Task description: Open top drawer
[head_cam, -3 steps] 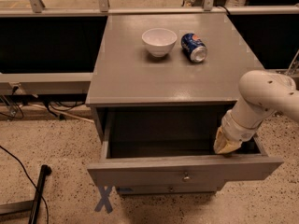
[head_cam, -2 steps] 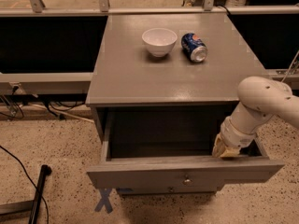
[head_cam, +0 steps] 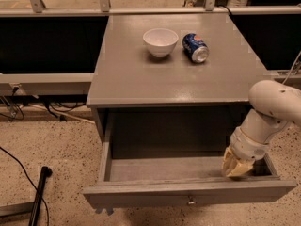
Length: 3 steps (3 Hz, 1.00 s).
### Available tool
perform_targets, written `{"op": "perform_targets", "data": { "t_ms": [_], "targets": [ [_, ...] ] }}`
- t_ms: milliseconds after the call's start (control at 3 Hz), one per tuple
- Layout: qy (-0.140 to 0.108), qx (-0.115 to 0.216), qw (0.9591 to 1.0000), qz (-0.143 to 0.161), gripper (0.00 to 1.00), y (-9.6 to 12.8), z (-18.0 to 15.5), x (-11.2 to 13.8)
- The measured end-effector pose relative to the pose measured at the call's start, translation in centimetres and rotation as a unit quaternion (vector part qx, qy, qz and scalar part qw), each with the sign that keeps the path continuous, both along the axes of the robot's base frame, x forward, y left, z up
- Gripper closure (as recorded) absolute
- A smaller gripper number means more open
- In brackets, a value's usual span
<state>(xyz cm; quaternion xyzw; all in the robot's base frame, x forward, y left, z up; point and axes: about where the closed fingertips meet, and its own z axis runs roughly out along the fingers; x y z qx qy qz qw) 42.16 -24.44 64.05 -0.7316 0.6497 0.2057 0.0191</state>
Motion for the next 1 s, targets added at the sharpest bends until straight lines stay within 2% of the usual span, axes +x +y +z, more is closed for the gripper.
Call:
{"op": "perform_targets", "data": {
  "t_ms": [333,667,1000],
  "targets": [
    [-0.041,0.016,0.999,-0.003,1.0,-0.8,2.7,-0.5],
    [-0.123,0.03,0.9919,-0.011,1.0,-1.7,6.1,0.3],
    [-0.199,0.046,0.9783,-0.032,0.81,-2.3,8.8,1.1]
  ]
}}
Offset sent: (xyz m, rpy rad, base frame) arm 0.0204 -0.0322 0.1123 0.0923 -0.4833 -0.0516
